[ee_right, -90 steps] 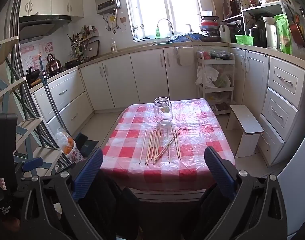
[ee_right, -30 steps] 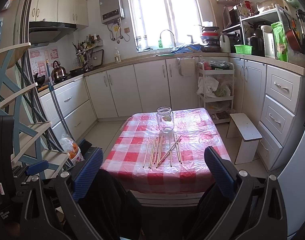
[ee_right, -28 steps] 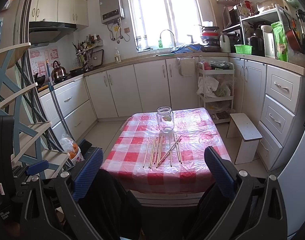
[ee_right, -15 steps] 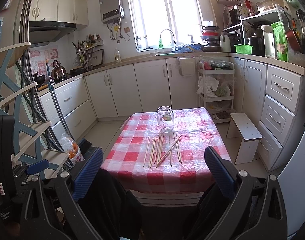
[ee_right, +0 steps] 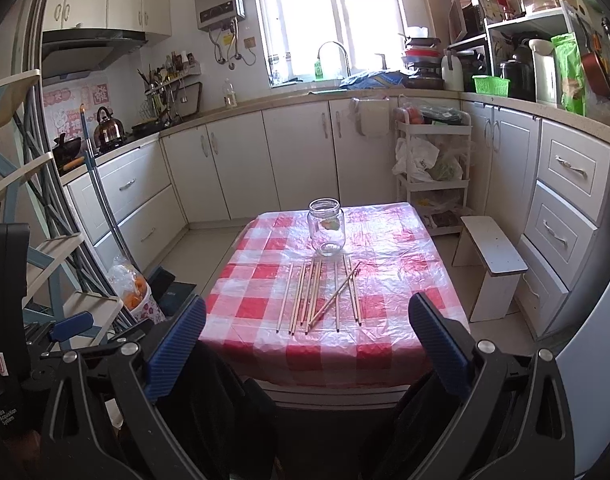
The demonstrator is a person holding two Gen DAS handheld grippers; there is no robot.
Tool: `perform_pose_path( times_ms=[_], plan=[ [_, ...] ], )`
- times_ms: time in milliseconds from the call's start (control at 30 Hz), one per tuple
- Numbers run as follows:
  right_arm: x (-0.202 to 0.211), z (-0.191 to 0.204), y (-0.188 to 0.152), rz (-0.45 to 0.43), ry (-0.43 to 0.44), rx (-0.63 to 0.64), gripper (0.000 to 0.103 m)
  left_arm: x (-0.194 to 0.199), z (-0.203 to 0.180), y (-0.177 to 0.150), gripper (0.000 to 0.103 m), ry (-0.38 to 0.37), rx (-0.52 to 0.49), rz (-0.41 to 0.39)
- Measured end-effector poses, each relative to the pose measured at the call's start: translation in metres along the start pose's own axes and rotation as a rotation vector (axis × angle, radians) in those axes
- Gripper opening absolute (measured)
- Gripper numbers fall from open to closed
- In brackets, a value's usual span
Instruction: Organize utensils
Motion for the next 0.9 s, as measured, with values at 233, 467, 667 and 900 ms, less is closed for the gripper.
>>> perform_pose_path(
  times_ms=[233,467,667,900],
  plan=[
    [-0.053,-0.027,-0.001,0.057,0.018,-0.020,0.098,-0.050,-0.023,0.024,0.090,-0.016,-0.025,0.004],
    [-0.123,-0.077,-0.002,0.121,-0.016,-0.054,0.096,-0.121,-0.057,0.047,0.090,0.003,-0.103,0.030],
    [-0.192,-0.128,-0.021,0.229,-0.052,-0.116,0.076,-0.194,-0.097,0.055,0.078,-0.061,-0.129,0.149],
    [-0.256,-0.169,-0.042,0.339,-0.050,-0.179,0.050,-0.250,-0.144,0.047,0.063,-0.160,-0.136,0.281]
  ],
)
Point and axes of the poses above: each gripper's, at about its wrist camera, not at the fingertips, and x roughly against the way its jaws point, z to its left, y to its top, the point moved 10 cm from there along -x, roughly the way its jaws point, and after that the axes turned 15 degrees about y, right-handed, at the moved point
